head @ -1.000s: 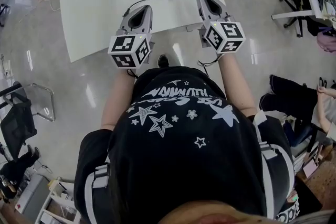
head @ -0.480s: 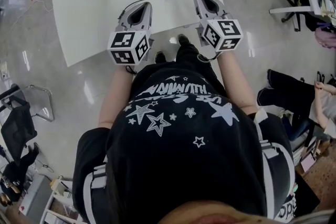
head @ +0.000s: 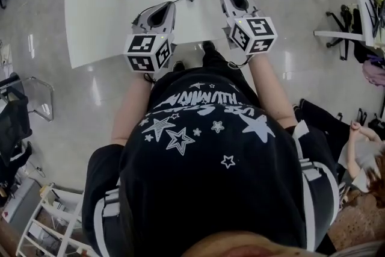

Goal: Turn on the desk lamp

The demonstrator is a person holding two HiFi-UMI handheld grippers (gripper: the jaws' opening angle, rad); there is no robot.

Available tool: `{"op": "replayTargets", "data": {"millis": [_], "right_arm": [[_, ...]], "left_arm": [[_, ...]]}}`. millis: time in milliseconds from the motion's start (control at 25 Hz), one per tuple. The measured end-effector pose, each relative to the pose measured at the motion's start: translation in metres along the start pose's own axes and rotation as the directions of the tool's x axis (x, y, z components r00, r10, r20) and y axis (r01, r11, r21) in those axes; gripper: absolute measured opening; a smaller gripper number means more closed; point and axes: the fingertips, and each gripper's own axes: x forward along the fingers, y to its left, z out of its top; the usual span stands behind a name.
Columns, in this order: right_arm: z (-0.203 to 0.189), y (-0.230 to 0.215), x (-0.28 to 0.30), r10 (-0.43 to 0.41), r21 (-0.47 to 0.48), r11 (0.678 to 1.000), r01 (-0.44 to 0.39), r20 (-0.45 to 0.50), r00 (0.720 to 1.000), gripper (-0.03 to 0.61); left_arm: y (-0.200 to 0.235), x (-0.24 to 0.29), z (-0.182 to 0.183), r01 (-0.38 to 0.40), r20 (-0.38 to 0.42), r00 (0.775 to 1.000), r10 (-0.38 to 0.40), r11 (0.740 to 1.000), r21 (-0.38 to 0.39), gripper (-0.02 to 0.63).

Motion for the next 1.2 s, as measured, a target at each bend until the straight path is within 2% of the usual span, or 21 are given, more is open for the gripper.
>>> {"op": "replayTargets", "data": {"millis": [160, 480, 680, 1000, 1200], "right_arm": [[-0.001, -0.013, 0.008, 0.044, -0.001, 0.999, -0.044, -0.017, 0.999, 0.006], [-0.001, -0.032, 0.027, 0.129, -0.029, 0.991, -0.13, -0.038, 0.991, 0.006], [-0.001, -0.044, 0.036, 0.177, -0.039, 0.983, -0.179, -0.061, 0.982, 0.006], [-0.007, -0.055, 0.058, 0.268, -0.044, 0.961, -0.274, -0.104, 0.958, 0.006], [-0.019, -0.054, 0.067, 0.319, -0.042, 0.944, -0.327, -0.131, 0.939, 0.006]], "left_arm": [[-0.012, 0.011, 0.002, -0.018, 0.017, 1.0, 0.018, 1.0, 0.016, 0.011], [-0.02, 0.038, -0.019, -0.081, -0.028, 0.996, 0.082, 0.996, 0.021, 0.012], [-0.024, 0.06, -0.032, -0.104, -0.07, 0.992, 0.103, 0.995, -0.009, 0.012], [-0.015, 0.081, -0.058, -0.22, -0.141, 0.967, 0.214, 0.975, -0.029, 0.015], [-0.016, 0.091, -0.079, -0.256, -0.175, 0.954, 0.244, 0.965, -0.049, 0.092]]}}
